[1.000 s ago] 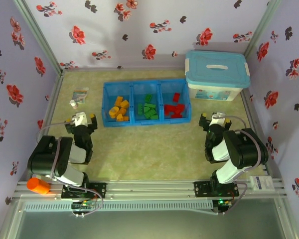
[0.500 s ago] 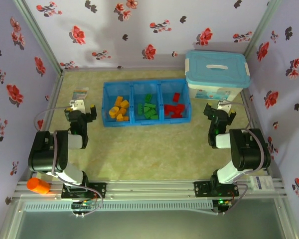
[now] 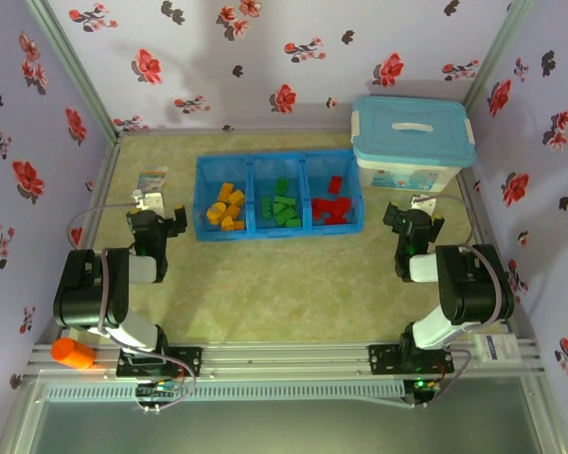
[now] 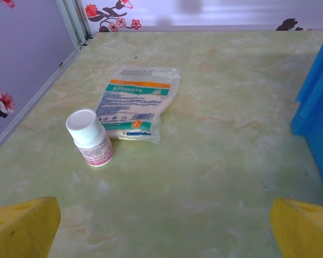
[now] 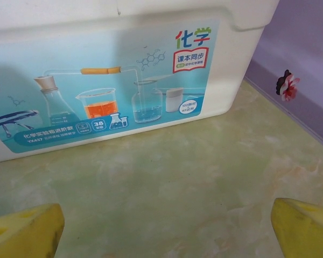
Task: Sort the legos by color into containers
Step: Reset both arms
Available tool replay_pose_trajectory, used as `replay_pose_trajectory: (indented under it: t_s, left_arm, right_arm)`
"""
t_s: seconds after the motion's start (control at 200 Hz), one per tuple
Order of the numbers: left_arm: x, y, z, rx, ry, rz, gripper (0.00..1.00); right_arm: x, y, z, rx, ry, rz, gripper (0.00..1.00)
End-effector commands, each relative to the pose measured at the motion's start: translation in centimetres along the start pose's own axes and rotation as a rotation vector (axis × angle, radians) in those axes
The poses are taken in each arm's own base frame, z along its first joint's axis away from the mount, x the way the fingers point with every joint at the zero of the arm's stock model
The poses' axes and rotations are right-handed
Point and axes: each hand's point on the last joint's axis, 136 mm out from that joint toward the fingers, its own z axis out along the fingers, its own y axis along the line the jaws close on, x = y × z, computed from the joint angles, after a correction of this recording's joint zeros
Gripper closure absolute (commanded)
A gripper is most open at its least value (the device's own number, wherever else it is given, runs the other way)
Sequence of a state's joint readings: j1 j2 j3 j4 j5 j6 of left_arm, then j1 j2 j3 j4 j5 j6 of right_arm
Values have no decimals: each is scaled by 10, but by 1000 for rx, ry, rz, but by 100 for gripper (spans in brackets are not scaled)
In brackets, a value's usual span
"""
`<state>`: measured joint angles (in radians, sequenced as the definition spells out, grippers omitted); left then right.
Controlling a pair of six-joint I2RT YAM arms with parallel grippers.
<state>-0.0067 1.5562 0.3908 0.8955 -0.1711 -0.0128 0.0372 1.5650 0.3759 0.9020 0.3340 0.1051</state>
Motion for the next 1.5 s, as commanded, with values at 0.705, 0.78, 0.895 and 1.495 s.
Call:
replay_pose_trajectory:
  t_s: [0.705, 0.78, 0.895, 1.495]
  left_arm:
    - [-4, -1, -1, 11, -10, -11, 0]
    - [-4, -1, -1, 10, -9, -11, 0]
    - [-4, -1, -1, 11, -10, -11, 0]
    - [-4, -1, -1, 10, -10, -11, 0]
  right_arm:
    - [1, 25, 0, -157, 28, -20, 1]
    - [1, 25, 0, -156, 28, -21, 1]
    - [0, 25, 1, -156, 26, -21, 1]
    - [0, 25, 0, -157, 27, -20, 1]
